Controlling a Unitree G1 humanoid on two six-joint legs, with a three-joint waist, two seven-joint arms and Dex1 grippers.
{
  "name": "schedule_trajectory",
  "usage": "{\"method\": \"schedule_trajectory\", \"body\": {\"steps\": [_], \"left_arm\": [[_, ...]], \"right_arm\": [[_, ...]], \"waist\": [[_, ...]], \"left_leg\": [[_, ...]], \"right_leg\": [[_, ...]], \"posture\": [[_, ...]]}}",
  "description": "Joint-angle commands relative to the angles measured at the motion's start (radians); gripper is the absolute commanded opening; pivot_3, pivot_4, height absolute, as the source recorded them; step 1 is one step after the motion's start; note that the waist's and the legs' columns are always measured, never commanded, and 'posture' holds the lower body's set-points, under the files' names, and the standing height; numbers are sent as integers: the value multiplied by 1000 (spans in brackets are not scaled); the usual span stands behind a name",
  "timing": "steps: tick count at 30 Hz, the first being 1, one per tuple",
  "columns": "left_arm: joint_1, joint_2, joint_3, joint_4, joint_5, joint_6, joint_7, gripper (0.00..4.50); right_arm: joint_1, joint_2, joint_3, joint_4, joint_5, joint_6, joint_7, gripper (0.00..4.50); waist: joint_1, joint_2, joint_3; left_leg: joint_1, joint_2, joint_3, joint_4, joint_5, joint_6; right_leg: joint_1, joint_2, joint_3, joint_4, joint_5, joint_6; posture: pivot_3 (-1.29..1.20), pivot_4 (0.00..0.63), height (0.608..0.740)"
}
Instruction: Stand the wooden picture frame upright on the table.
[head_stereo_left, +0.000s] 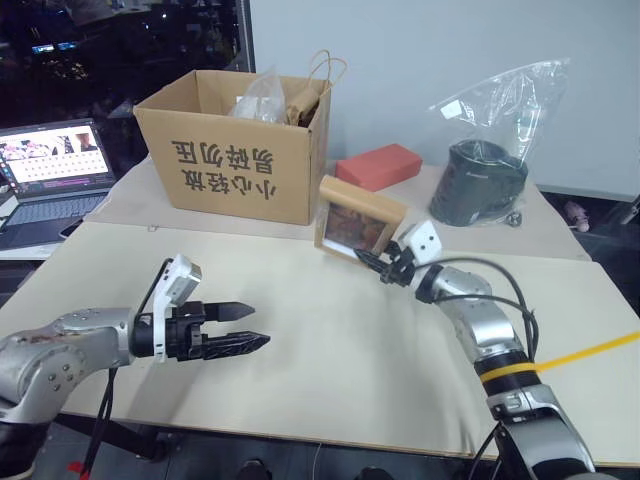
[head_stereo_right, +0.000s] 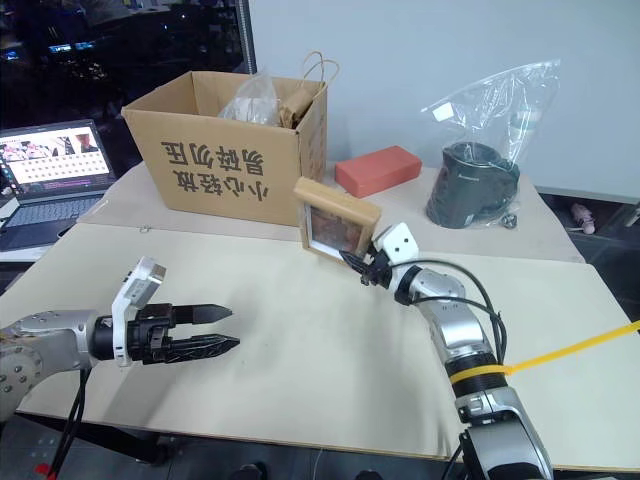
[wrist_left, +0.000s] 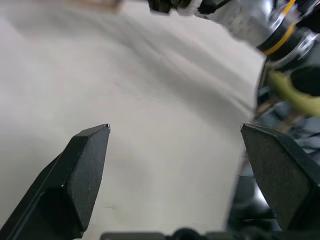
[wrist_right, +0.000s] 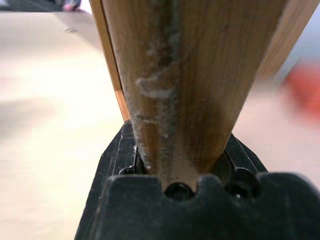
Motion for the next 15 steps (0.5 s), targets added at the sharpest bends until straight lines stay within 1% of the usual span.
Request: {"method": "schedule_trajectory", "body": {"steps": [1, 3, 5, 9, 11, 15], "left_arm": [[28, 36, 31, 1, -3, 14, -83, 4500], [56, 61, 21, -1, 46, 3, -102, 4500], [64, 64, 22, -2, 63, -1, -106, 4500], [82, 45, 36, -16, 84, -11, -93, 4500], [89, 37, 35, -17, 98, -16, -89, 4500], [93, 24, 45, -20, 103, -10, -83, 4500]], "right_arm": [[-124, -45, -46, 105, 69, 221, 110, 1324], [-189, -50, -55, 213, 82, 304, 160, 1324], [-226, -51, -59, 274, 80, 347, 193, 1324], [-282, -61, 9, 428, 38, 426, 352, 1323], [-280, -55, 30, 466, 12, 411, 386, 1323], [-260, -43, 43, 472, -7, 423, 434, 1322]], "waist": [[-3, 0, 0], [-6, 0, 0], [-6, 0, 0], [-7, 1, 1], [-10, 1, 1], [-10, 1, 1]], "left_leg": [[0, 0, 0, 0, 0, 0], [-1, 0, 0, -2, 0, 0], [-1, 0, 0, -4, 0, 0], [-1, 0, 1, -7, 0, 0], [-1, 0, 1, -7, 0, 0], [-1, 0, 1, -6, 0, 0]], "right_leg": [[-1, 0, 0, 0, 0, 0], [-3, 0, 0, 0, 0, 0], [-4, 0, 0, 0, -1, -2], [-5, 0, 0, 0, -2, -3], [-5, 0, 0, 0, -2, -3], [-5, 0, 0, 0, -2, -2]], "posture": [[0, 150, 688], [0, 150, 688], [0, 150, 688], [0, 150, 688], [0, 150, 688], [0, 150, 688]]}}
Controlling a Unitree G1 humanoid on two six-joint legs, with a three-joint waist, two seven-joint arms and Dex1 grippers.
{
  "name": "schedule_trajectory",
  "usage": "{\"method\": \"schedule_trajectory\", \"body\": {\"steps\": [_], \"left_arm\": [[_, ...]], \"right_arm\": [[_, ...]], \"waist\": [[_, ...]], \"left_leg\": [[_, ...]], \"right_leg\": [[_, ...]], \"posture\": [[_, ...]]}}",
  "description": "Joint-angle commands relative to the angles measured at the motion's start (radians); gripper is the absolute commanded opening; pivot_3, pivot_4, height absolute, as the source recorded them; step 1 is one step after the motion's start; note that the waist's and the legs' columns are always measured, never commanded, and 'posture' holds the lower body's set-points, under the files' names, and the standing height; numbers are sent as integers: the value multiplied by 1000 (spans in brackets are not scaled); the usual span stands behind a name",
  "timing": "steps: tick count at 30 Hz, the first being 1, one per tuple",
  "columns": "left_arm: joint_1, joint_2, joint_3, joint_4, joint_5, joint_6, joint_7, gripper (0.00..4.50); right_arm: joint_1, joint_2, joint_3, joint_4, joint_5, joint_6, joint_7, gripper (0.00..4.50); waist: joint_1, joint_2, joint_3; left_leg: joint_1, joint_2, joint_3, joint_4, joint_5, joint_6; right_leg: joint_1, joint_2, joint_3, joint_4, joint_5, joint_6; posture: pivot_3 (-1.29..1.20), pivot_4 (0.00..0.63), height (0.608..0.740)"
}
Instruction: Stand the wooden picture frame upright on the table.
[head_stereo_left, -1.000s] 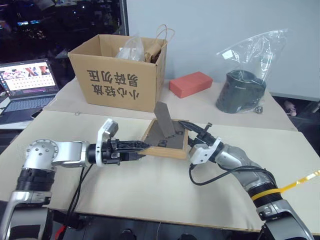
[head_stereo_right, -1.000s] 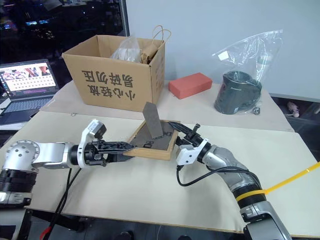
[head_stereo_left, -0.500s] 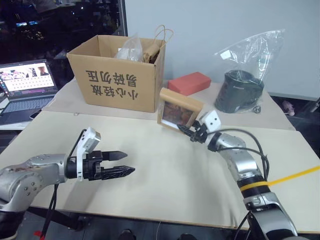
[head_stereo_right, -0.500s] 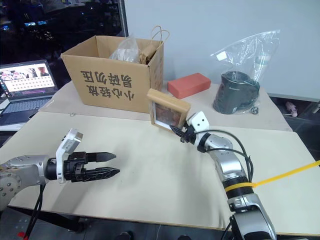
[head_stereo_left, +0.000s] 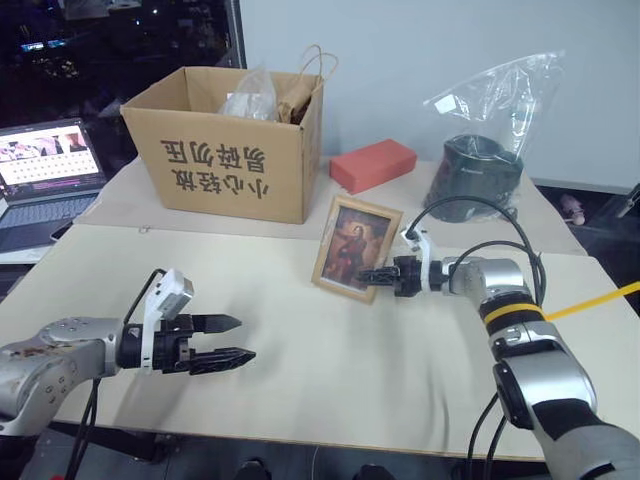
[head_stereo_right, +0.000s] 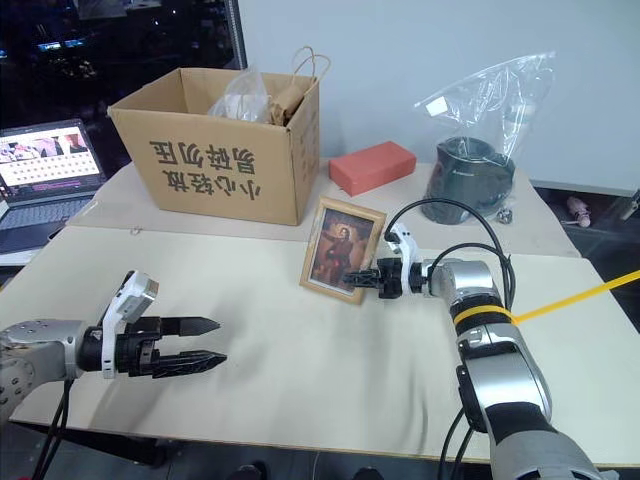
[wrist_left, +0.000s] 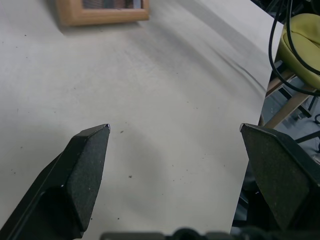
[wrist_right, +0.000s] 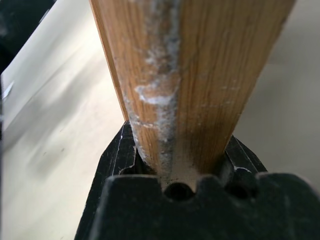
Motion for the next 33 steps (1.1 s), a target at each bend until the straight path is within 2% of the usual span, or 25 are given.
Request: {"method": "schedule_trajectory", "body": {"steps": [1, 7, 11, 12, 15, 19, 24, 28, 31, 33], "left_arm": [[2, -4, 37, -23, 10, -19, -1, 4500], [-19, -29, 24, 4, 81, -79, 17, 4500], [-46, -41, -14, 28, 134, -105, 8, 4500], [-57, -45, -21, 35, 139, -106, 5, 4500], [-87, -57, -36, 54, 151, -104, -4, 4500], [-111, -65, -46, 74, 169, -112, -18, 4500], [-125, -101, -43, 118, 242, -201, 5, 4500], [-110, -164, -25, 161, 316, -313, 64, 4500], [-114, -204, -12, 210, 371, -374, 117, 4500], [-110, -210, -8, 244, 399, -390, 133, 4500]], "right_arm": [[22, 7, 17, -11, -22, 22, 49, 1322], [123, 7, 33, -188, -3, 114, 82, 1319], [165, 11, 21, -261, -24, 81, 42, 1318], [167, 13, 11, -267, -24, 76, 29, 2115], [172, 7, -1, -295, -16, 76, 22, 2947], [179, -8, -21, -334, 4, 96, 20, 4338], [267, -97, -86, -503, 79, 199, 42, 4423], [413, -203, -156, -717, 168, 284, 53, 4423], [611, -335, -194, -925, 152, 102, 140, 4423], [678, -350, -283, -985, 136, -2, 88, 4423]], "waist": [[1, 0, 0], [0, 0, 0], [-2, 0, 0], [-3, 0, 0], [0, 0, 0], [0, 0, 0], [9, 0, 0], [14, 0, 0], [18, 0, 0], [21, 0, 0]], "left_leg": [[0, 0, 0, 1, 0, 0], [0, 0, 0, 1, 0, 0], [0, 1, 0, 1, 0, 0], [0, 1, 0, 1, 0, 0], [0, 1, 0, 1, 0, 0], [0, 1, 0, 2, 0, 0], [0, 1, 0, 3, 0, 0], [0, 1, 0, 3, 0, 0], [0, 0, 0, 3, 0, 0], [0, 1, 0, 3, 0, 0]], "right_leg": [[0, 0, 0, 0, 0, 0], [0, 0, 0, 1, 0, 0], [0, 1, 0, 1, 0, 0], [0, 1, 0, 1, 0, 0], [0, 1, 0, 1, 0, 0], [0, 1, 0, 1, 0, 1], [1, 1, 0, 2, 0, 1], [1, 1, 0, 2, -1, 1], [1, 1, 0, 2, -1, 1], [1, 1, 0, 2, -3, 5]], "posture": [[0, 150, 688], [0, 150, 688], [0, 150, 688], [0, 150, 688], [0, 150, 688], [0, 150, 688], [0, 150, 688], [0, 150, 688], [0, 150, 688], [0, 150, 688]]}}
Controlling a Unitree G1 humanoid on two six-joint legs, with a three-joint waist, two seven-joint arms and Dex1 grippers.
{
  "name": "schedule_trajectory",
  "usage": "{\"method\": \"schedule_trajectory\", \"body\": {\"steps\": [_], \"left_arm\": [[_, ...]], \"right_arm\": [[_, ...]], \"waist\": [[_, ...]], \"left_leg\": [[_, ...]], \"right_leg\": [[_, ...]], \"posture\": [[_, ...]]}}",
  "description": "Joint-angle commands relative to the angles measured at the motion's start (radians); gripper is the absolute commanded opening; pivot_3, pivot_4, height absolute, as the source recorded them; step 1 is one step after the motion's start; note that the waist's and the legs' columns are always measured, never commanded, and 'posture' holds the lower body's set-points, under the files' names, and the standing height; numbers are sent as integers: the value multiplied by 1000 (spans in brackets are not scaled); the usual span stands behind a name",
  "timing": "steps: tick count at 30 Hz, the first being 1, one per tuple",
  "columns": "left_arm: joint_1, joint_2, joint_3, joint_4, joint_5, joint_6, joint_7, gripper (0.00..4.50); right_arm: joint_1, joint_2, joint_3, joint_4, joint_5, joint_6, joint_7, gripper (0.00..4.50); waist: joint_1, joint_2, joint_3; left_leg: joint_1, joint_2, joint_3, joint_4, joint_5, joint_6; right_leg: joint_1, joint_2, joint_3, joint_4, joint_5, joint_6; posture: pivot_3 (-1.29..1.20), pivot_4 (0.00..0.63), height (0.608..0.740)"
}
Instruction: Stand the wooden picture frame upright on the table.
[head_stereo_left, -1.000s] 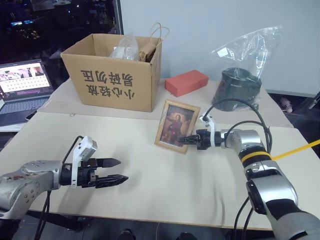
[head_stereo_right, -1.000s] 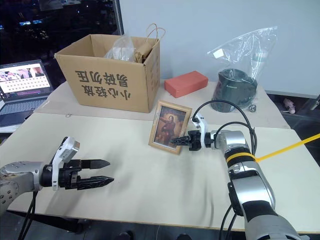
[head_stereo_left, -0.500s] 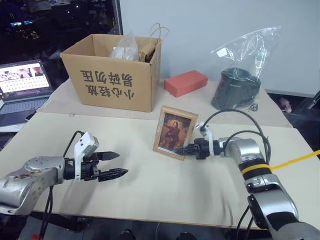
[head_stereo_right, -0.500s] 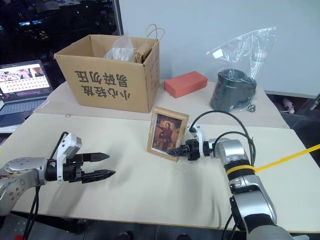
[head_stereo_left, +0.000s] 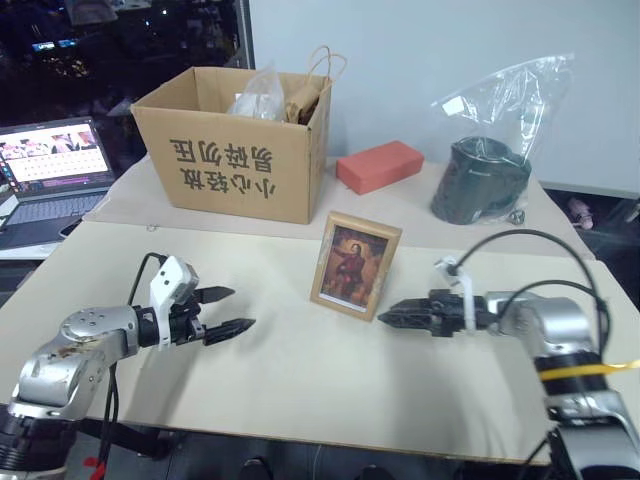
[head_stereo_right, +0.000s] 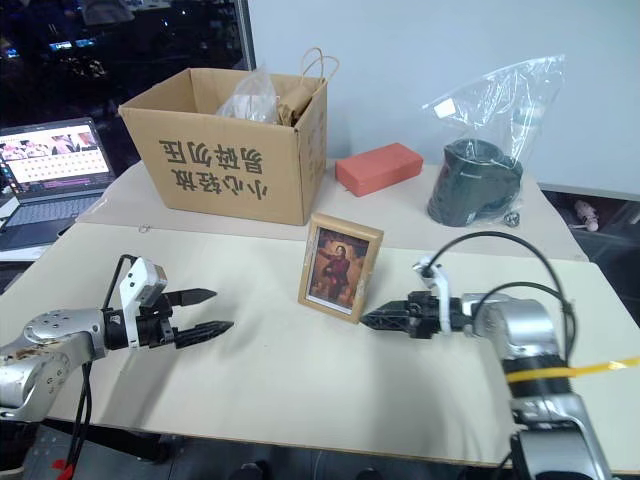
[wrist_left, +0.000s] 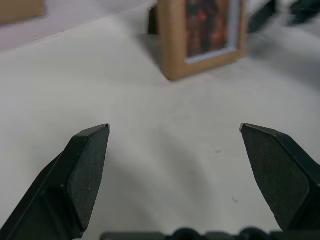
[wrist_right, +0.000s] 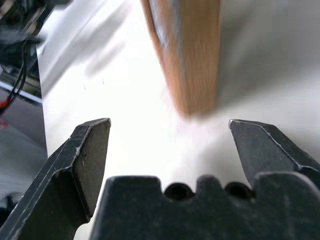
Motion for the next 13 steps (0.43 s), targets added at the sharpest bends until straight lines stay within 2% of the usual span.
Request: {"method": "schedule_trajectory", "body": {"steps": [1, 3, 6, 8, 13], "left_arm": [[5, -4, 39, 43, 60, -65, 44, 4500], [25, -12, 44, 42, 76, -83, 58, 4500], [40, -24, 41, 27, 83, -92, 64, 4500], [31, -45, 37, 25, 81, -89, 80, 4500], [-5, -61, 11, 55, 96, -90, 63, 4500]], "right_arm": [[79, -13, -184, -145, -26, -234, -90, 4423], [102, 24, -256, -162, -68, -335, -211, 4423], [148, 50, -288, -177, -76, -413, -255, 4423], [197, 87, -321, -197, -65, -416, -316, 4423], [272, 143, -305, -249, -71, -411, -416, 4423]], "waist": [[-6, 0, 0], [-23, 0, 0], [-26, 0, 0], [-21, 0, 0], [-14, 0, 0]], "left_leg": [[0, 0, 0, 0, 0, 0], [1, 0, 0, 2, 0, 0], [1, 0, 0, 4, 1, 1], [2, 0, 0, 4, 1, 1], [1, 0, 0, 4, 1, 1]], "right_leg": [[0, 0, 0, 0, -1, 2], [0, 0, 1, 0, -1, 3], [1, 0, 1, 0, 1, 4], [2, 0, 1, 0, 1, 4], [3, 0, 1, 0, 1, 4]], "posture": [[0, 150, 688], [0, 150, 688], [0, 150, 688], [0, 150, 688], [0, 150, 688]]}}
